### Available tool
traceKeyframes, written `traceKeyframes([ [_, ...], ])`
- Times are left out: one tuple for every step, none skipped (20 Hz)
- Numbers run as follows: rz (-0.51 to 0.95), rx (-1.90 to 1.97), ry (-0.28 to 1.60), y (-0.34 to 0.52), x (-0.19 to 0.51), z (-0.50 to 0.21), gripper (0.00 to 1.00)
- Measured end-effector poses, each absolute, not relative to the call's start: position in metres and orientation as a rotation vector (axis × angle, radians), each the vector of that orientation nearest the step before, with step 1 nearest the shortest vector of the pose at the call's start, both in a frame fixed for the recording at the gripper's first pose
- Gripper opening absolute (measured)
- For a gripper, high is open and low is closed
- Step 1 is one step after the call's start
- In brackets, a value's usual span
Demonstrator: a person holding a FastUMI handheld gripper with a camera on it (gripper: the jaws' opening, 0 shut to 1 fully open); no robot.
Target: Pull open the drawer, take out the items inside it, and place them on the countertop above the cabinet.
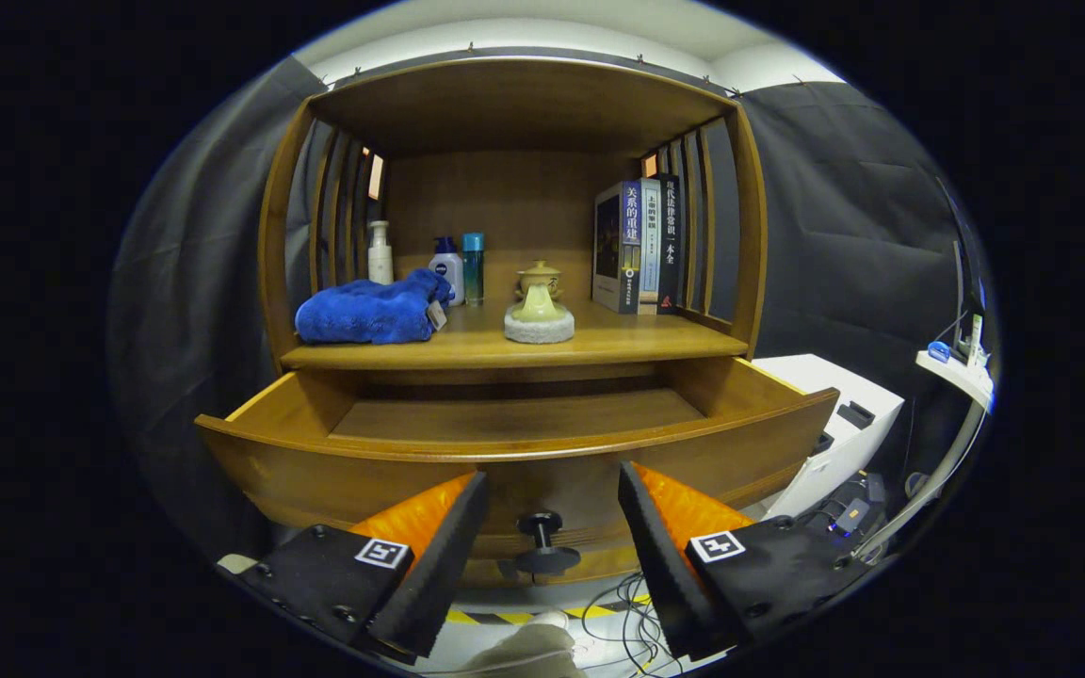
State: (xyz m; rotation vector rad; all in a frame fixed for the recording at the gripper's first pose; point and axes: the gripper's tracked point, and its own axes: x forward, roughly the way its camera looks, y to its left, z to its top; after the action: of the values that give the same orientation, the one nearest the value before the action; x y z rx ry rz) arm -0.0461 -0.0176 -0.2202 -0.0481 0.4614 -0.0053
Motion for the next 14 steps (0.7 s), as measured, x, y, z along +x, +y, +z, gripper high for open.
traceKeyframes([
  [-0.008, -0.051, 0.459, -0.016, -0.038, -0.222, 0.93],
  [-0.009, -0.05, 0.452, -0.015, -0.032, -0.22, 0.93],
  [-0.008, -0.055, 0.46, -0.013, -0.028, -0.224, 0.93],
  [-0.005, -0.055, 0.456, -0.012, -0.021, -0.223, 0.93],
  [-0.002, -0.056, 0.455, -0.011, -0.016, -0.224, 0.93],
  [0.001, -0.058, 0.455, -0.01, -0.012, -0.225, 0.93],
  [0.005, -0.06, 0.455, -0.01, -0.008, -0.226, 0.93],
  [0.007, -0.057, 0.459, -0.009, -0.004, -0.227, 0.93],
  [0.006, -0.054, 0.457, -0.009, -0.001, -0.227, 0.93],
  [0.006, -0.054, 0.458, -0.009, 0.002, -0.228, 0.93],
  [0.006, -0.052, 0.458, -0.008, 0.005, -0.228, 0.93],
  [0.007, -0.052, 0.459, -0.008, 0.01, -0.229, 0.93],
  [0.009, -0.052, 0.459, -0.008, 0.013, -0.229, 0.93],
  [0.011, -0.054, 0.461, -0.008, 0.016, -0.229, 0.93],
])
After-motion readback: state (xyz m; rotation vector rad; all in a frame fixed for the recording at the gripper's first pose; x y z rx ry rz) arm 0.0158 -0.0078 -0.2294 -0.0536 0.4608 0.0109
